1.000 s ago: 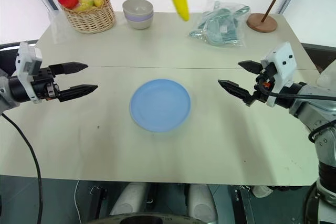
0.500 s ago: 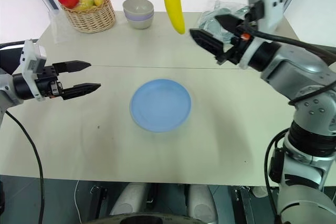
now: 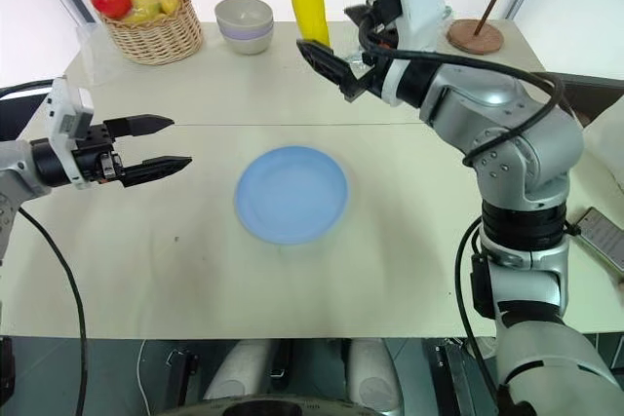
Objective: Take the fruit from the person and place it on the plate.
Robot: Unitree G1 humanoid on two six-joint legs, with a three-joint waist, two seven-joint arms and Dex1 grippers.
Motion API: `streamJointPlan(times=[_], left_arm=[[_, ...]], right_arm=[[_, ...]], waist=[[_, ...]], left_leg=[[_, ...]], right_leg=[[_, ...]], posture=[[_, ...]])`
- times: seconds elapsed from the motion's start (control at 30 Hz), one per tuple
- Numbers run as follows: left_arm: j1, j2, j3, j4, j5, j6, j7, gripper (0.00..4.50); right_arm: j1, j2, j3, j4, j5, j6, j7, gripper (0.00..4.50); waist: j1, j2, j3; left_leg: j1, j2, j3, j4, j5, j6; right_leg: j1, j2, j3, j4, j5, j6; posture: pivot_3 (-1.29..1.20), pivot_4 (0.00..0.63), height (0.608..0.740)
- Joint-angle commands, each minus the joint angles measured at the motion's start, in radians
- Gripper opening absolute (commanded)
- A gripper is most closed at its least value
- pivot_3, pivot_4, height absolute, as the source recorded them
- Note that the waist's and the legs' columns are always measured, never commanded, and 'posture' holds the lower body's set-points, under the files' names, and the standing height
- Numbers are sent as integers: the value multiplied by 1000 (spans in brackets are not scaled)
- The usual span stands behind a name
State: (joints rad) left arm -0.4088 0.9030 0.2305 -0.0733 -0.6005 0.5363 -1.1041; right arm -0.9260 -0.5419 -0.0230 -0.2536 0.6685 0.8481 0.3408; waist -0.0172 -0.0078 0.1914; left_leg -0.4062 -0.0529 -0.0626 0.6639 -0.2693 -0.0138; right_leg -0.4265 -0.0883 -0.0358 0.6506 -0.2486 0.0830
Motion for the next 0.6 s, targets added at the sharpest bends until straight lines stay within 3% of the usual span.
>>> streamJointPlan(times=[0.03, 0.6], left_arm=[[-7, 5, 20, -29, -4, -9, 8, 4442], [0, -3, 19, -51, -9, -6, 32, 4442]], right_arm=[[-52, 14, 6, 41, -63, -69, 31, 4500], [-210, 175, 24, 208, -201, -155, 57, 4500]], waist=[[-2, 0, 0], [1, 0, 0]], left_leg=[[0, 0, 1, 0, 0, 0], [0, 0, 2, 0, 0, 0]], right_leg=[[0, 0, 1, 0, 0, 0], [-2, 0, 3, 2, 0, 0]], posture=[[0, 150, 740], [0, 150, 740]])
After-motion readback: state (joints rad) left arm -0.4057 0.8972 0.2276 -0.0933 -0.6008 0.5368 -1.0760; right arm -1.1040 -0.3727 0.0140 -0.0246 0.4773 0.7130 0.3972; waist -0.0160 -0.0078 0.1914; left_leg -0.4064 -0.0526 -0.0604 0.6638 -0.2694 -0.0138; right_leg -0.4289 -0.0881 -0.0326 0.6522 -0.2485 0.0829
